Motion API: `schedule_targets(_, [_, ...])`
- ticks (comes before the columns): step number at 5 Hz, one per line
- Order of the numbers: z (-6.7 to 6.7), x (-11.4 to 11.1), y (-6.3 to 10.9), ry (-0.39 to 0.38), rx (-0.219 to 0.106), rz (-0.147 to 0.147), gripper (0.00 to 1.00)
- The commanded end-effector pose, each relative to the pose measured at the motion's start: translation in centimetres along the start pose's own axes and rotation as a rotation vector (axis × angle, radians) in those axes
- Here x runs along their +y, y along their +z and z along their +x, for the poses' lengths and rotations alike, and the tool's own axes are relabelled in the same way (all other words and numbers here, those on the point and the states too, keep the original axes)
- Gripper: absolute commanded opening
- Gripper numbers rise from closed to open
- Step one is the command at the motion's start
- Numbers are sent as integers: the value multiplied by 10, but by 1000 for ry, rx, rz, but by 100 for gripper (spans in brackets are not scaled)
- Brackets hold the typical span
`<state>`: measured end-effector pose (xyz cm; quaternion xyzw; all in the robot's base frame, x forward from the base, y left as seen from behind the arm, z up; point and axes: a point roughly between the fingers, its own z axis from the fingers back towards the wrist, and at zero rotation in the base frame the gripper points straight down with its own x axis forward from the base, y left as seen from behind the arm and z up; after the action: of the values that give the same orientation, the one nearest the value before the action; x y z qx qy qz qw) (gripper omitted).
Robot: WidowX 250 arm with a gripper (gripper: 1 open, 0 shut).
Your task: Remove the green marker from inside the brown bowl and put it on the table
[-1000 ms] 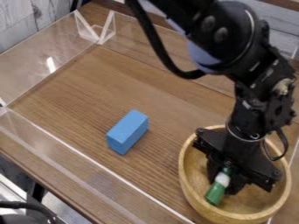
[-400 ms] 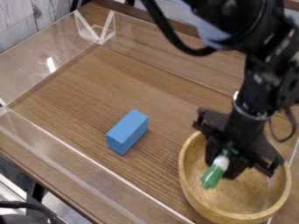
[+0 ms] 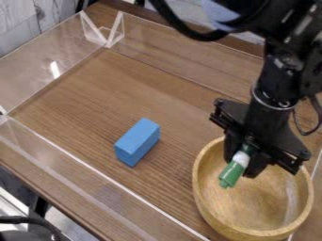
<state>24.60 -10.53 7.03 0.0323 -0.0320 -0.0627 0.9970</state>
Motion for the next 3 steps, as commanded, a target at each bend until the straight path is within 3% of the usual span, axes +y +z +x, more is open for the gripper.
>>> schedule_targets(1, [8,3,7,11,-80,-36,0])
schedule_targets(3, [13,5,-4,19,-119,-64,0])
